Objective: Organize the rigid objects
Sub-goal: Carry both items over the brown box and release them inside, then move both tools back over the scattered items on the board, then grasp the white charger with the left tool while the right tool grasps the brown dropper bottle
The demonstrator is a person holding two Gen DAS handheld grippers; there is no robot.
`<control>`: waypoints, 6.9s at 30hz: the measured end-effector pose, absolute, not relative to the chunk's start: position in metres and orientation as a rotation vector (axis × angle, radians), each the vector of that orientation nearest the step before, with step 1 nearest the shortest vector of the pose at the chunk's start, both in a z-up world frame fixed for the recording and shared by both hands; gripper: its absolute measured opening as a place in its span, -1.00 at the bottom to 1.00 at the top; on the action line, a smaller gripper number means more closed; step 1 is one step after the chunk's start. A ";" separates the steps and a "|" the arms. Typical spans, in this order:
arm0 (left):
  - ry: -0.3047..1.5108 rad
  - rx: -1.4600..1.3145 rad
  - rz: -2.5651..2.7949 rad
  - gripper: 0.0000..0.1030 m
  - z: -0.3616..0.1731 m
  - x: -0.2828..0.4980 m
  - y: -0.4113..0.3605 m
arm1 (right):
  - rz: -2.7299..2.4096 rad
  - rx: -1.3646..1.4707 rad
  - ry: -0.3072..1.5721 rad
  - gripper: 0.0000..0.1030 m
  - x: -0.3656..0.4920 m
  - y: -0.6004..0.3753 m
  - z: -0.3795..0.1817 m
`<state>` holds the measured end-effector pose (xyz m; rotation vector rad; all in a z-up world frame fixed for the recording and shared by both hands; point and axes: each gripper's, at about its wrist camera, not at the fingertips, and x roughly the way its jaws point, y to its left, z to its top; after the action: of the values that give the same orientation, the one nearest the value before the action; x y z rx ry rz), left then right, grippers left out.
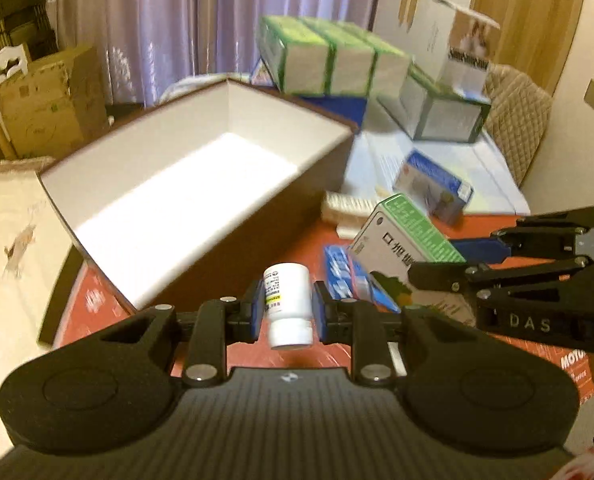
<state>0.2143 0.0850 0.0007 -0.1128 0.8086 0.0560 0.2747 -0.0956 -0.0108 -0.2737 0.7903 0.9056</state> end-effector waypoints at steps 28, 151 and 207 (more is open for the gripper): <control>0.834 -0.082 0.049 -0.58 -0.007 0.307 0.245 | 0.832 -0.167 0.772 -0.49 0.333 0.101 0.001; 1.006 0.151 -0.269 0.06 -0.101 0.250 -0.018 | 0.615 -0.062 1.058 0.18 0.293 -0.218 -0.061; 0.975 0.038 -0.007 -0.04 -0.094 0.289 0.048 | 0.891 -0.431 0.946 -0.60 0.359 -0.104 -0.126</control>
<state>0.2887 0.0477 -0.0939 0.0376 0.9750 -0.0072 0.3595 -0.1042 -0.1262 -0.4309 0.9457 0.8905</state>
